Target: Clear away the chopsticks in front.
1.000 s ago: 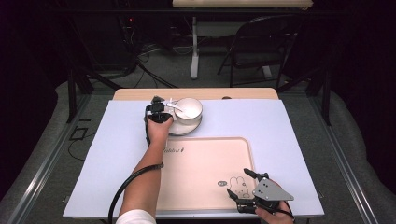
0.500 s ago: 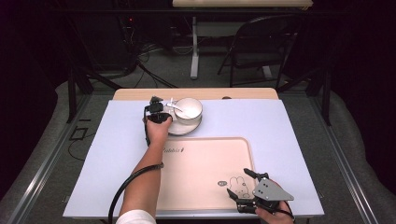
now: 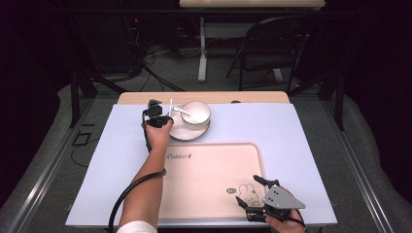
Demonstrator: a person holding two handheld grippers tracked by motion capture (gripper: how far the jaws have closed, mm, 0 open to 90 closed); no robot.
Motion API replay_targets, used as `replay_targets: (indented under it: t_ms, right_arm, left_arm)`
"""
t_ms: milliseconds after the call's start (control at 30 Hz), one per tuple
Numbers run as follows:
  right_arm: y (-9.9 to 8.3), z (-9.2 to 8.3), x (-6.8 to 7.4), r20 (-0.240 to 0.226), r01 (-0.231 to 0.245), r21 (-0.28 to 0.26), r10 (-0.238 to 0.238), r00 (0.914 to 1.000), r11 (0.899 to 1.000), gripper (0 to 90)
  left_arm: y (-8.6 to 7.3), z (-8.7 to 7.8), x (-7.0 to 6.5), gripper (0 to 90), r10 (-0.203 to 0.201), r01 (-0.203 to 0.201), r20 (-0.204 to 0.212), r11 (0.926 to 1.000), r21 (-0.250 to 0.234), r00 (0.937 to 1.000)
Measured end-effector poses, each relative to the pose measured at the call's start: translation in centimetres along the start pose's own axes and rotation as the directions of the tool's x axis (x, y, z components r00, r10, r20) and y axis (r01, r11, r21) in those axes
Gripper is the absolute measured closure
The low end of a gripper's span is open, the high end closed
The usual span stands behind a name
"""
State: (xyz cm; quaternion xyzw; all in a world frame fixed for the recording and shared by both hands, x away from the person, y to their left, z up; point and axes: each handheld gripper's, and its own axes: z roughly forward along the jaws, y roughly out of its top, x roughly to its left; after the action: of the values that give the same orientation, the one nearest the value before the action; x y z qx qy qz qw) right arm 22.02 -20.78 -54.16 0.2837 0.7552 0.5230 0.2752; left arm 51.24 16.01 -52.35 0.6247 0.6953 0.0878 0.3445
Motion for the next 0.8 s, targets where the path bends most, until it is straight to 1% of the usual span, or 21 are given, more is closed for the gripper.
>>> replay_targets:
  t_ms: [133,333,400,633,800]
  right_arm:
    - [0.0,0.0,0.0,-0.001,0.001,0.000,-0.001,1.0000,1.000,14.2]
    - [0.0,0.1,0.0,-0.001,0.000,0.002,0.000,1.0000,1.000,14.2]
    - [0.0,0.1,0.1,-0.001,0.001,0.002,-0.001,1.0000,1.000,14.2]
    - [0.0,0.1,0.0,-0.002,-0.002,0.001,0.002,1.0000,1.000,14.2]
    - [0.0,0.1,0.0,-0.003,-0.002,0.000,0.002,1.0000,1.000,14.2]
  left_arm:
    - [0.1,-0.7,0.4,84.4,-0.012,0.012,-0.002,0.9998,-0.017,0.9999]
    - [0.3,-1.6,0.6,84.4,-0.012,0.011,-0.001,0.9994,-0.034,0.9999]
    - [0.3,-1.9,0.7,84.4,-0.008,0.008,0.000,0.9993,-0.037,1.0000]
    - [0.2,-2.6,0.8,84.4,-0.017,0.017,0.004,0.9989,-0.045,0.9998]
    - [-0.1,-3.6,0.6,84.4,-0.005,0.005,0.002,0.9988,-0.048,1.0000]
